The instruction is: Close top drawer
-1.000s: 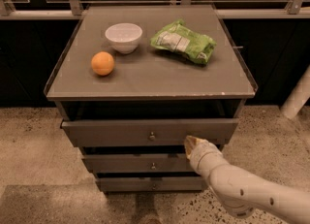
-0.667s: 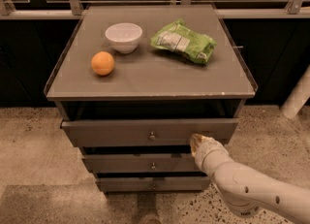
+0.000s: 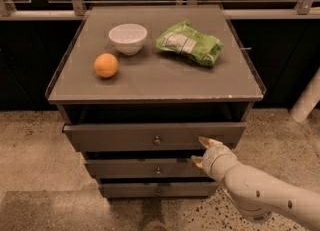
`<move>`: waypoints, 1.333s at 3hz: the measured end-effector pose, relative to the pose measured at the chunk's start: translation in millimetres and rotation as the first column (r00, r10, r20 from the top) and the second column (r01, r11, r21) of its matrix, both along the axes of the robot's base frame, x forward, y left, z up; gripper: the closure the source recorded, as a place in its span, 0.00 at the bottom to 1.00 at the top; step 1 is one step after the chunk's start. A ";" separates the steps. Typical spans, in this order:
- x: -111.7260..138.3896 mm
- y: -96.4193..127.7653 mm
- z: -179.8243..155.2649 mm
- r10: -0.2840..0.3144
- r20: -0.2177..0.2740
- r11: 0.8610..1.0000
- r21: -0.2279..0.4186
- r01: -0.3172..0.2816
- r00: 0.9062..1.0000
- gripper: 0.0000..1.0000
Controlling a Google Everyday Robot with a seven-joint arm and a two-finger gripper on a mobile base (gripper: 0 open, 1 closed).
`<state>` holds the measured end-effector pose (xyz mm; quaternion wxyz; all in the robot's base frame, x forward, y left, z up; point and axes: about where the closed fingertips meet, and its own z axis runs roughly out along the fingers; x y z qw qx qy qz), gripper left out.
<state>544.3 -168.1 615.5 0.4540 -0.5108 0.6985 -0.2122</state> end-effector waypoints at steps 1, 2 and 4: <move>-22.0 4.5 -5.6 0.084 -0.063 0.993 -0.078 -0.089 0.994 0.00; -22.0 4.5 -5.6 0.084 -0.063 0.993 -0.078 -0.089 0.994 0.00; -32.2 -4.7 -0.4 0.026 -0.030 0.999 -0.047 -0.027 0.999 0.00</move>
Offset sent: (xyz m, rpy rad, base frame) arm -0.0426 -0.0782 0.0699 -0.4675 0.1570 -0.0886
